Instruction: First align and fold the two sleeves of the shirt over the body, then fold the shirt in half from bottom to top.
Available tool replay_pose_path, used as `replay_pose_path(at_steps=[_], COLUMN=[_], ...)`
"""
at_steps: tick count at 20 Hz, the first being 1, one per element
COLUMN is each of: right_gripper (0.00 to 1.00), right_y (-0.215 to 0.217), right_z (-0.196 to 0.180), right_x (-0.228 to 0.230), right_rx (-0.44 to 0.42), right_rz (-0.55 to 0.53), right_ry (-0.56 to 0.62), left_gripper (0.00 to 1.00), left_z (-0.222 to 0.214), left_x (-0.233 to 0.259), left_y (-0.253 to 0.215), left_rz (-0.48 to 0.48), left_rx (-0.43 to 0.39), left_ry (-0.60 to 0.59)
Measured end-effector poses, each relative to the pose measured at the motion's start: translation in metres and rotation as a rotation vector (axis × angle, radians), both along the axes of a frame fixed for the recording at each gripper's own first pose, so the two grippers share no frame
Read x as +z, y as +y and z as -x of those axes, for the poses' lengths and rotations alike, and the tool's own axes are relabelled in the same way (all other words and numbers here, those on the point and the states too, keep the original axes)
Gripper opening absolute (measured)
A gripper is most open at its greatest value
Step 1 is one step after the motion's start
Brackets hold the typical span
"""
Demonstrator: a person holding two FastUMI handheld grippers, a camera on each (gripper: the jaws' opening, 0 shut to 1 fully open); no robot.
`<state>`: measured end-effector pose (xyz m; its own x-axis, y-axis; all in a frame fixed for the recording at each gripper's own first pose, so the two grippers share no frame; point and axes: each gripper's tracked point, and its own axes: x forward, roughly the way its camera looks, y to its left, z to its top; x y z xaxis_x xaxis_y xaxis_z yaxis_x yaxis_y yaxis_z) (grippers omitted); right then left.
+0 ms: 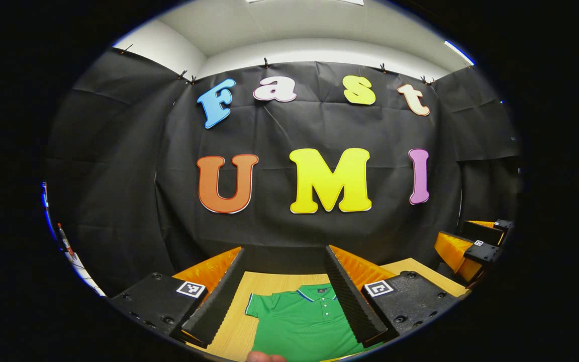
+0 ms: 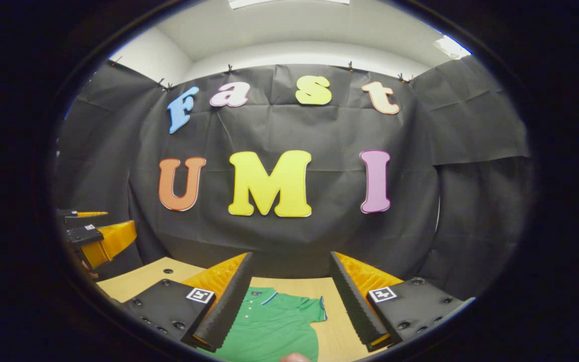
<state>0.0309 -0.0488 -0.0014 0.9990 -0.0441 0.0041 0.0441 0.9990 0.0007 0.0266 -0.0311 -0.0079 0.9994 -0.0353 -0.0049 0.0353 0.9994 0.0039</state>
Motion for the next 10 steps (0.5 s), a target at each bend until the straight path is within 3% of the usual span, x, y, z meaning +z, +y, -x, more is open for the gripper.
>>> replay_pose_path(at_steps=[10], right_gripper=[0.95], right_y=[-0.039], right_z=[-0.016], right_x=[-0.046], right_rx=[-0.005], right_rz=[0.055], right_ry=[0.102], left_gripper=[0.99], left_z=[-0.003], left_x=[-0.015], left_y=[-0.017], left_rz=[-0.009], left_rx=[-0.030], left_ry=[0.034])
